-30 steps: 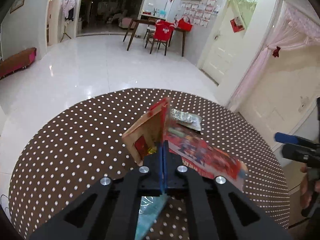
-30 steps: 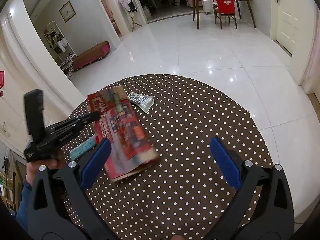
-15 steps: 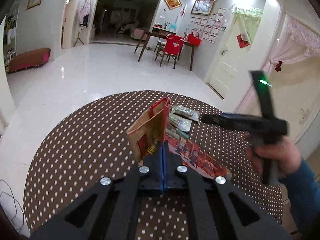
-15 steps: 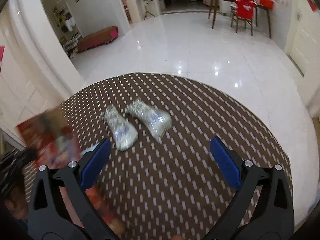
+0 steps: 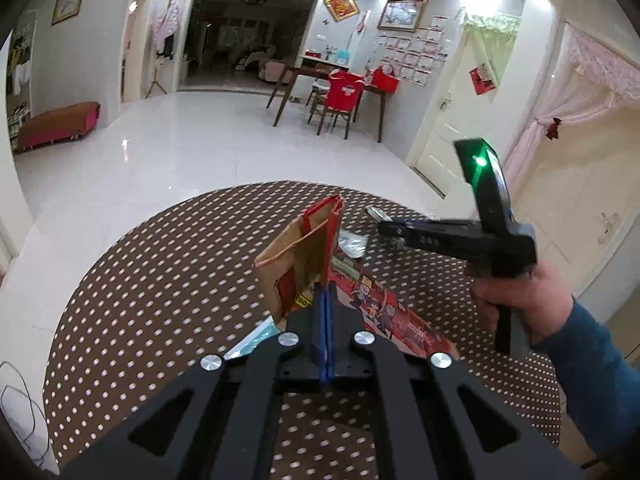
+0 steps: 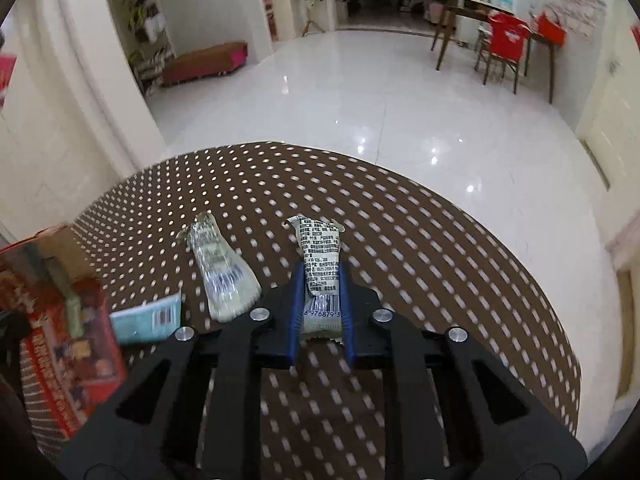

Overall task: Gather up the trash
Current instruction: 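Grasp the foil packet with the right tool while the left tool holds the red box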

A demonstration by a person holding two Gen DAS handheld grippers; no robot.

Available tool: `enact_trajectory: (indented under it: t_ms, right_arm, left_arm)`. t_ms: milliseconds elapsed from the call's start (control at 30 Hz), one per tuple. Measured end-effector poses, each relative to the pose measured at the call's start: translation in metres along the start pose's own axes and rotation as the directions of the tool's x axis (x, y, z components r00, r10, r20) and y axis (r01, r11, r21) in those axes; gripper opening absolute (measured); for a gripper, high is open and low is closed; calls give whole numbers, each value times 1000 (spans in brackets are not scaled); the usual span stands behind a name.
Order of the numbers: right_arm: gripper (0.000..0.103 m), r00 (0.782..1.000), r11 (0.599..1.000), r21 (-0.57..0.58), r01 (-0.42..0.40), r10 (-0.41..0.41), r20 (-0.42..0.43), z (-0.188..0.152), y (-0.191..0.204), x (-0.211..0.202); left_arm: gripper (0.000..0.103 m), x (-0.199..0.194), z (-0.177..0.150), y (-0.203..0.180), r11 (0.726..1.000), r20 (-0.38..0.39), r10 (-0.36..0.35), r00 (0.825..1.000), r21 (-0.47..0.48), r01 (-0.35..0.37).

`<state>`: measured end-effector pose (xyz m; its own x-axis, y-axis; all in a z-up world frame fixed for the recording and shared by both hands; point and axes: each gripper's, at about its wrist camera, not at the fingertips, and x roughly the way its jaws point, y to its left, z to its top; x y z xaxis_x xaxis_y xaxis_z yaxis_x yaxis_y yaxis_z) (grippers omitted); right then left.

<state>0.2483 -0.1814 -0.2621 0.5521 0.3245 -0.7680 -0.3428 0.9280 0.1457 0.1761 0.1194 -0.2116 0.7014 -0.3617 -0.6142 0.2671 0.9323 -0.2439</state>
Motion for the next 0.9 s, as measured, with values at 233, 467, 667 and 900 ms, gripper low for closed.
enact_trajectory:
  t_ms: [233, 467, 667, 900]
  right_arm:
    - [17, 996, 990, 141, -23, 10, 92, -34, -48, -74]
    - [17, 980, 976, 215, 14, -56, 190, -61, -86, -153]
    - [17, 960, 962, 269, 52, -122, 253, -82, -121, -208]
    - [17, 935, 923, 372, 95, -211, 284, -117, -166, -256]
  left_arm:
    - [0, 2, 18, -48, 994, 26, -41, 999, 101, 39]
    - [0, 10, 32, -111, 971, 35, -115, 993, 213, 104]
    - [0, 18, 39, -164, 945, 36, -186, 982, 280, 169]
    - [0, 32, 50, -231, 906, 21, -277, 961, 340, 254]
